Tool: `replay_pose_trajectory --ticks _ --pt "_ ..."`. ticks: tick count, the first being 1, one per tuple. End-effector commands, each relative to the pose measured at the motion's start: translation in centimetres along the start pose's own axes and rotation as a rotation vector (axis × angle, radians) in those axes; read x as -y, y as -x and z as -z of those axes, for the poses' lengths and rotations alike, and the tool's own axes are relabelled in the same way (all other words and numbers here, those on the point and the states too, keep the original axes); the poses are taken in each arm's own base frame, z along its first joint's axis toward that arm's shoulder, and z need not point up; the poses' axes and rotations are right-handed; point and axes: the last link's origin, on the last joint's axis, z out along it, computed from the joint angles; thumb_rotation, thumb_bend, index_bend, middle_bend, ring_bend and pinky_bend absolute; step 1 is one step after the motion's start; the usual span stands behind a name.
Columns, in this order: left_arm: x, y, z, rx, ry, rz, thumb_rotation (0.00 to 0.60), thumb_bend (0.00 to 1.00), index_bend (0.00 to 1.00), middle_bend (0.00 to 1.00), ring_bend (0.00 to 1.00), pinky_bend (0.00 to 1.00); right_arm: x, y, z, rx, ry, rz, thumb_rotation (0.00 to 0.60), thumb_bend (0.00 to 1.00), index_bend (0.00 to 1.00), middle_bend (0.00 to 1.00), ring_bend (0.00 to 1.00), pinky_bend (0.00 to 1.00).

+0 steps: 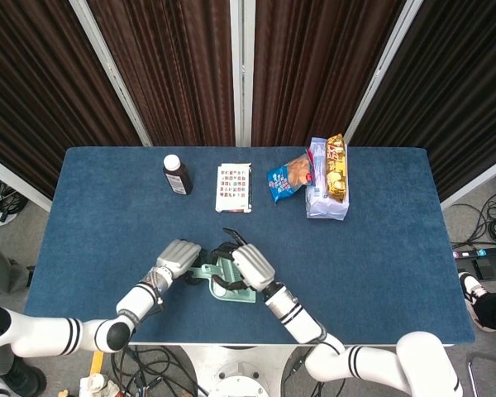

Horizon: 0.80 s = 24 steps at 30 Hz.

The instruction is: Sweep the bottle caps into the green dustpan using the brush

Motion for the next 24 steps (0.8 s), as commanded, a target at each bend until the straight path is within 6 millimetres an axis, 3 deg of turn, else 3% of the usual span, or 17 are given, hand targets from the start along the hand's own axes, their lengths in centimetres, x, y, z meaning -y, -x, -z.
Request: replay_pose_trajectory --ticks 1,11,17,19,24 --pt "-0.5 -0.2 -0.3 -0.002 0.007 0.006 0.6 0.39 0.61 0.58 0.41 0.26 0.2 0.0 -0.3 -0.006 -0.007 -0.004 0.6 0.62 0.77 0.67 0.33 0.04" --pt "-2.0 -0.8 -1.5 0.0 0.024 0.026 0.6 0.39 0.61 0.58 0.41 0.26 0.0 -2.7 -0.1 -0.052 -0.025 0.011 0.6 0.62 0.77 0.67 0.33 0.04" --pt "-0.8 -1.4 -1.0 -0.041 -0.01 0.033 0.6 0.39 0.6 0.57 0.41 0.26 -1.4 -7.1 2.1 -0.054 -0.007 0.129 0.6 0.62 0.77 0.67 0.33 0.04" --pt "0.0 -1.6 -0.7 -0.056 -0.029 0.042 0.6 0.39 0.56 0.54 0.4 0.27 -2.4 -9.1 3.3 -0.028 0.033 0.209 0.6 0.62 0.77 0.67 0.33 0.04" --pt "1.4 -1.7 0.0 -0.062 -0.048 0.084 0.6 0.37 0.29 0.38 0.27 0.27 -4.2 -12.3 5.9 0.093 0.13 0.392 0.6 0.62 0.76 0.67 0.32 0.04"
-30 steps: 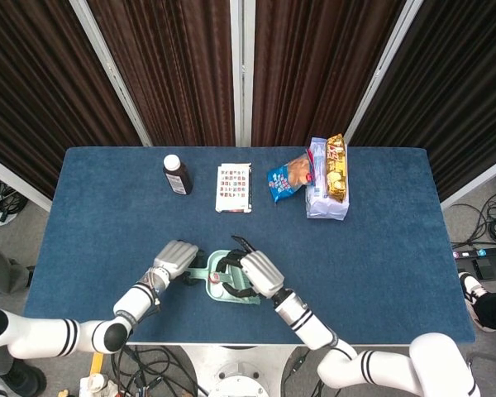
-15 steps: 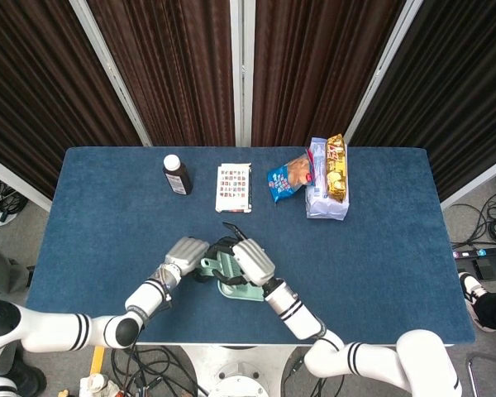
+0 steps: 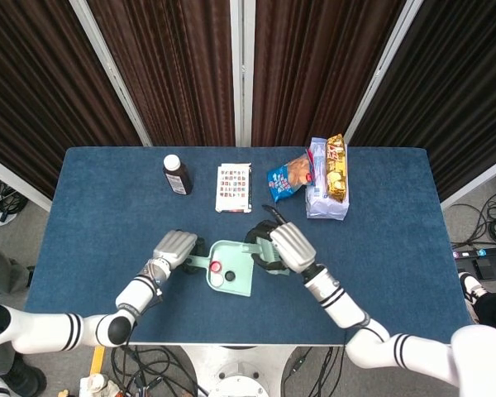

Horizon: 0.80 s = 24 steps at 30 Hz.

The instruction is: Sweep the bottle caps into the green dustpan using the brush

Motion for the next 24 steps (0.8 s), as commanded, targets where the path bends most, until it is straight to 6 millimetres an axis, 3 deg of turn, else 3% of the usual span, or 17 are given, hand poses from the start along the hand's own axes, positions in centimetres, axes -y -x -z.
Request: replay_pose_trajectory --ticks 1,4,9,11,15,18,24 --pt "0.7 -0.2 0.3 -0.014 -0.006 0.044 0.6 0.35 0.27 0.35 0.25 0.27 -2.5 -2.1 3.0 0.141 0.087 0.208 0.6 0.62 0.76 0.67 0.32 0.04" --pt "0.8 -0.5 0.6 -0.052 0.006 0.079 0.6 0.29 0.22 0.3 0.19 0.27 -3.5 -2.4 4.2 0.224 0.129 0.31 0.6 0.62 0.72 0.66 0.29 0.04" --pt "1.3 -1.6 1.8 -0.146 0.026 0.089 0.6 0.23 0.21 0.29 0.18 0.26 -4.5 -1.7 5.5 0.32 0.16 0.459 0.6 0.58 0.61 0.57 0.2 0.0" --pt "2.2 -2.2 2.5 -0.189 0.007 0.082 0.6 0.23 0.21 0.29 0.18 0.25 -5.0 -1.3 6.0 0.357 0.184 0.504 0.6 0.54 0.52 0.52 0.15 0.0" --pt "4.8 -3.2 4.0 -0.274 -0.062 0.038 0.6 0.22 0.21 0.29 0.18 0.24 -5.4 -0.7 6.7 0.412 0.232 0.522 0.6 0.32 0.18 0.31 0.01 0.0" --pt "7.3 -3.5 5.0 -0.333 -0.143 -0.05 0.6 0.22 0.21 0.29 0.18 0.22 -5.4 -0.9 7.1 0.384 0.253 0.503 0.6 0.23 0.09 0.25 0.0 0.0" --pt "11.8 -3.0 8.0 -0.374 -0.274 -0.109 0.6 0.21 0.22 0.29 0.18 0.21 -5.8 -3.8 9.4 0.252 0.306 0.452 0.6 0.22 0.01 0.21 0.01 0.0"
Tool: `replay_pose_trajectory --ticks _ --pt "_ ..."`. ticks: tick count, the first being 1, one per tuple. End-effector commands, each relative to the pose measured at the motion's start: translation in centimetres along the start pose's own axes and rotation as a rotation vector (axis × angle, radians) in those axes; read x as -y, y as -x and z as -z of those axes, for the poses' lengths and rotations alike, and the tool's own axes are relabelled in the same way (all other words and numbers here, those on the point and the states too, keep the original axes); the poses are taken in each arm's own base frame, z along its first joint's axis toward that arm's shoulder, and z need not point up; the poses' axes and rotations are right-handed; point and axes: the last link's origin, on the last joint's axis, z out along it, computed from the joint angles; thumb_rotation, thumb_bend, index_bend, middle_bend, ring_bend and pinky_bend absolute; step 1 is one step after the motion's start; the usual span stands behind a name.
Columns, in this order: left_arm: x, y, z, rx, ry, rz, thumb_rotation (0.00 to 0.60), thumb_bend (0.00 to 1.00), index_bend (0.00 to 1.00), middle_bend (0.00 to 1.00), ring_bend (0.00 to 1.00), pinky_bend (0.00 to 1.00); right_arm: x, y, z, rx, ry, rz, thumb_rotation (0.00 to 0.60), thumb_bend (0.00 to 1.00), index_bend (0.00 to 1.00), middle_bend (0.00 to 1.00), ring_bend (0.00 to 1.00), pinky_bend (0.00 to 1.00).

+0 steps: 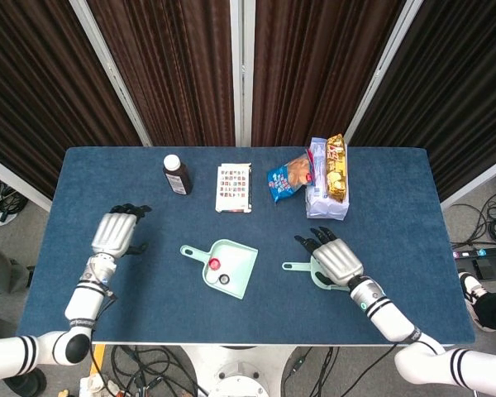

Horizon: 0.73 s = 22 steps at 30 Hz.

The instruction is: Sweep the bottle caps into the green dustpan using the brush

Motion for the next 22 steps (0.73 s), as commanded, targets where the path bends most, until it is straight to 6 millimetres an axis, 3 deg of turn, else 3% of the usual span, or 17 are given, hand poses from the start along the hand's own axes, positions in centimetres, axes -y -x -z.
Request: replay_pose_trajectory --ticks 1,6,10,12,16,22 --pt "3.9 -0.3 1.7 -0.046 -0.077 -0.039 0.6 0.21 0.23 0.29 0.18 0.21 -2.0 -1.2 2.6 -0.105 0.059 -0.054 0.6 0.22 0.03 0.22 0.02 0.01" --pt "8.5 -0.5 4.6 -0.137 -0.14 -0.072 0.6 0.21 0.27 0.3 0.18 0.21 -5.5 -1.8 7.5 -0.234 0.187 -0.141 0.6 0.26 0.12 0.31 0.13 0.14" --pt "12.0 -0.9 7.3 -0.182 -0.178 -0.053 0.6 0.21 0.28 0.3 0.18 0.21 -7.8 -1.5 12.4 -0.285 0.302 -0.179 0.6 0.26 0.12 0.28 0.09 0.13" --pt "13.0 -1.0 8.7 -0.197 -0.2 -0.03 0.6 0.21 0.28 0.3 0.18 0.21 -8.0 -1.4 14.0 -0.303 0.325 -0.206 0.6 0.26 0.12 0.25 0.05 0.1" --pt "13.6 -1.4 12.1 -0.24 -0.234 -0.007 0.6 0.2 0.28 0.3 0.18 0.21 -7.9 -1.0 17.7 -0.357 0.388 -0.262 0.6 0.26 0.11 0.22 0.02 0.06" --pt "12.7 -0.8 15.6 -0.244 -0.257 0.007 0.6 0.19 0.28 0.3 0.18 0.2 -7.4 -0.5 20.4 -0.369 0.431 -0.269 0.6 0.26 0.1 0.22 0.02 0.03"
